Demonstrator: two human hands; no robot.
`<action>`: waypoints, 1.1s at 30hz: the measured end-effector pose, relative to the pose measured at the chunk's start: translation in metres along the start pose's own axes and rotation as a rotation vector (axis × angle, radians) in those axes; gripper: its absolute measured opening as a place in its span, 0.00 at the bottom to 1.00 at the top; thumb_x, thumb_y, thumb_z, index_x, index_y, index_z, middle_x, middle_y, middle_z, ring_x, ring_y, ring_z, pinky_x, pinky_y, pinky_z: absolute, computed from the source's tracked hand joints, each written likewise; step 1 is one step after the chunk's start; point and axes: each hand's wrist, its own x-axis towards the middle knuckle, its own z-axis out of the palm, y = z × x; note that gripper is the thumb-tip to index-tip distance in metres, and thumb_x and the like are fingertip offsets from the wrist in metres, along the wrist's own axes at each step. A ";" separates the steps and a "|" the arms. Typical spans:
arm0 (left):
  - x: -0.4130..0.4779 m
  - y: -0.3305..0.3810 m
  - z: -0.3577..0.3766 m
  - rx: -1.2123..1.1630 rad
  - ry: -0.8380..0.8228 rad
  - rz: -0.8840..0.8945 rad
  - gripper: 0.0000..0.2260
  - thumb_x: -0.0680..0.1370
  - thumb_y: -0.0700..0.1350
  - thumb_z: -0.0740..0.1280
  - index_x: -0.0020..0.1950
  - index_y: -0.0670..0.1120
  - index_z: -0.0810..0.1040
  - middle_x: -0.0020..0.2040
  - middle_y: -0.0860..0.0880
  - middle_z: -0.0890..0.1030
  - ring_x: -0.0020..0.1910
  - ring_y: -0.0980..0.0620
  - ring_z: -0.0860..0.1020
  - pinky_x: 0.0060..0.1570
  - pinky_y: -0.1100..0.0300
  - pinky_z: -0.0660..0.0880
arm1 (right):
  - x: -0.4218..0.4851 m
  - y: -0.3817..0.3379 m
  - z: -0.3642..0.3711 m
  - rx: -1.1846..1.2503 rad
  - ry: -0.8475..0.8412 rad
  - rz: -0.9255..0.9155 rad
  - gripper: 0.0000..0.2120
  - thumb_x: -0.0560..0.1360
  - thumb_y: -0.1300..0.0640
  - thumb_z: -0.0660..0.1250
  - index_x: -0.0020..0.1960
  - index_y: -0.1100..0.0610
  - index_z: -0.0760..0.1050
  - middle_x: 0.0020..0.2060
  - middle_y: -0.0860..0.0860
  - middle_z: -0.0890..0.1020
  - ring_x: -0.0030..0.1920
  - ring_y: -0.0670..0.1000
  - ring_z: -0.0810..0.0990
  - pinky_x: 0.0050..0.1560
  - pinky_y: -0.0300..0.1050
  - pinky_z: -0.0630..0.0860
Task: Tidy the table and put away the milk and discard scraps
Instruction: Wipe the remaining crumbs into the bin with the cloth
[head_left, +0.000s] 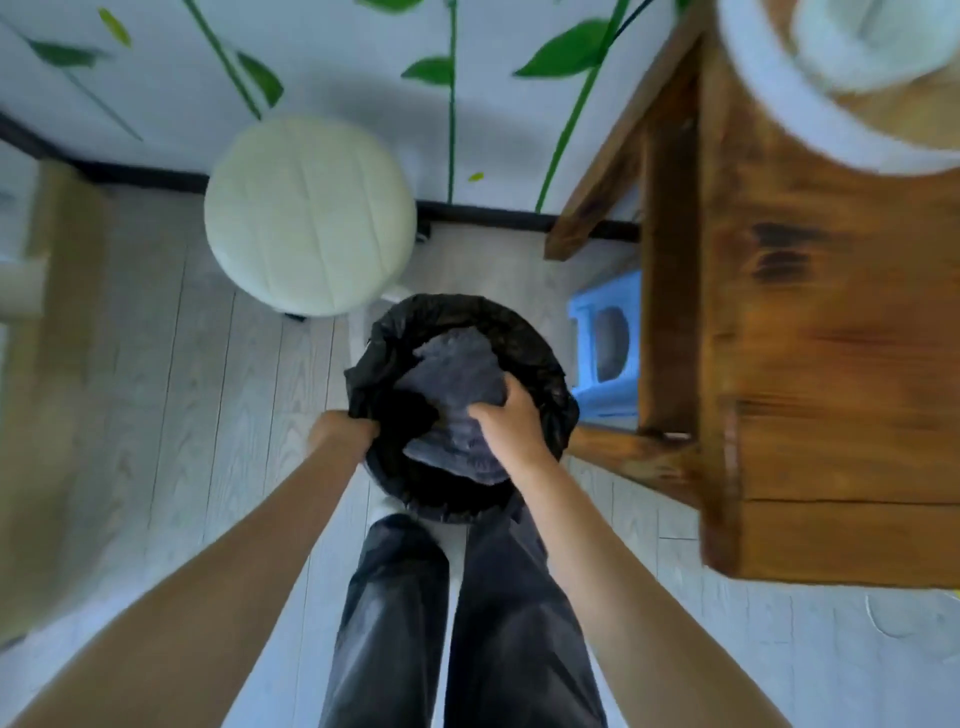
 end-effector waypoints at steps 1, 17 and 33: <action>0.015 -0.012 0.005 -0.033 -0.005 -0.008 0.09 0.72 0.39 0.66 0.48 0.34 0.79 0.40 0.39 0.78 0.44 0.40 0.80 0.47 0.51 0.78 | 0.011 0.011 0.011 0.021 0.014 0.020 0.12 0.73 0.66 0.63 0.53 0.53 0.70 0.48 0.52 0.77 0.52 0.55 0.77 0.52 0.49 0.74; 0.251 -0.143 0.136 -0.206 -0.008 -0.103 0.12 0.72 0.37 0.68 0.30 0.45 0.71 0.31 0.47 0.72 0.31 0.49 0.73 0.48 0.54 0.77 | 0.198 0.219 0.091 0.075 0.015 0.133 0.09 0.74 0.65 0.65 0.51 0.53 0.72 0.43 0.49 0.79 0.45 0.51 0.79 0.51 0.47 0.75; 0.254 -0.152 0.134 -0.488 -0.193 -0.048 0.18 0.75 0.40 0.67 0.65 0.41 0.70 0.55 0.44 0.76 0.52 0.48 0.75 0.45 0.59 0.75 | 0.153 0.174 0.086 0.347 0.177 -0.397 0.07 0.67 0.57 0.64 0.45 0.52 0.75 0.38 0.39 0.80 0.43 0.40 0.78 0.47 0.37 0.74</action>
